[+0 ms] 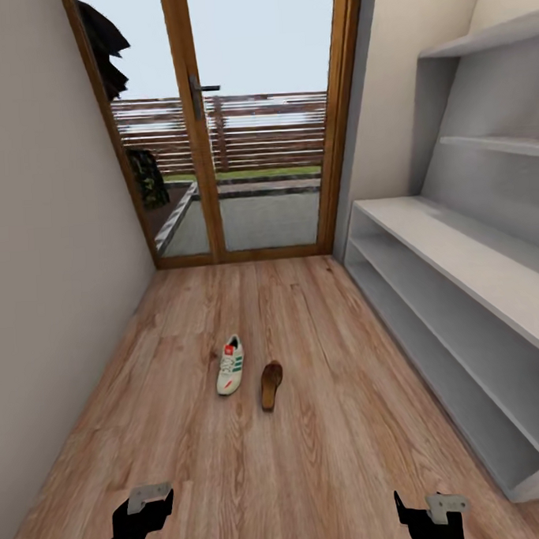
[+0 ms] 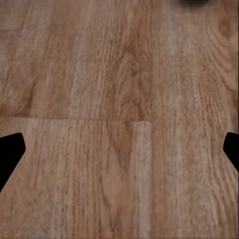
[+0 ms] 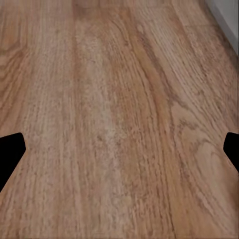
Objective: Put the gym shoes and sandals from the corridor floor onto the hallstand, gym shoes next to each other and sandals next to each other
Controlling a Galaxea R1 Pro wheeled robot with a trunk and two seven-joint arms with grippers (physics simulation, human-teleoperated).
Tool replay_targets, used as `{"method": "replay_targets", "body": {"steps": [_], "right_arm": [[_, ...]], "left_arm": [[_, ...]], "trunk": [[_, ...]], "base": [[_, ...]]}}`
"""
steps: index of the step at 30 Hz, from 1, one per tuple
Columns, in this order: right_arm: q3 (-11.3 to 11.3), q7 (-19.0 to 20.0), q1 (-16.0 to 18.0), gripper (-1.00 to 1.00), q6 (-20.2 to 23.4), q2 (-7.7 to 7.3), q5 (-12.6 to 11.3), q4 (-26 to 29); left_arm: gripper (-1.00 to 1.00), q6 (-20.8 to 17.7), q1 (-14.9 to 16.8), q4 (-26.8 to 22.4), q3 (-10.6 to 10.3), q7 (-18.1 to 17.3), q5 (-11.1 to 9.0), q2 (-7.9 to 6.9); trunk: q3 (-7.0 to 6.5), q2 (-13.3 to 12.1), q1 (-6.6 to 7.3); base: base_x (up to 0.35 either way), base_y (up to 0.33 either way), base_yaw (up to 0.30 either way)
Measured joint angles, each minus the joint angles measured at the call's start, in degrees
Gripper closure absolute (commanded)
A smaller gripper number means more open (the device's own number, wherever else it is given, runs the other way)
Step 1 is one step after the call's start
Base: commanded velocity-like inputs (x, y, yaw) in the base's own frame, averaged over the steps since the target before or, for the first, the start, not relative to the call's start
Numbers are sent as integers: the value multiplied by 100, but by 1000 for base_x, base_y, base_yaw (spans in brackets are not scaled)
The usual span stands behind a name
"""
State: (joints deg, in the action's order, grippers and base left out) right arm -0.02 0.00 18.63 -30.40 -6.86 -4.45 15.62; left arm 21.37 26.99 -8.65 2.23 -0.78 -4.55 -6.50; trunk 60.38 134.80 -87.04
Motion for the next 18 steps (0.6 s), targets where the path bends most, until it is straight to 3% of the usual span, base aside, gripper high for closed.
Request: {"method": "replay_targets", "body": {"steps": [7, 18], "right_arm": [[0, 0, -2, -100, 0, 1, 4, -1], [9, 1, 0, -100, 0, 4, 9, -2]], "left_arm": [[-100, 0, 0, -1, 0, 0, 0, 0], [-100, 0, 1, -2, 0, 0, 4, -1]], "trunk": [[-30, 0, 0], [-37, 0, 0]], "base": [[338, 0, -203], [338, 0, -22]]}}
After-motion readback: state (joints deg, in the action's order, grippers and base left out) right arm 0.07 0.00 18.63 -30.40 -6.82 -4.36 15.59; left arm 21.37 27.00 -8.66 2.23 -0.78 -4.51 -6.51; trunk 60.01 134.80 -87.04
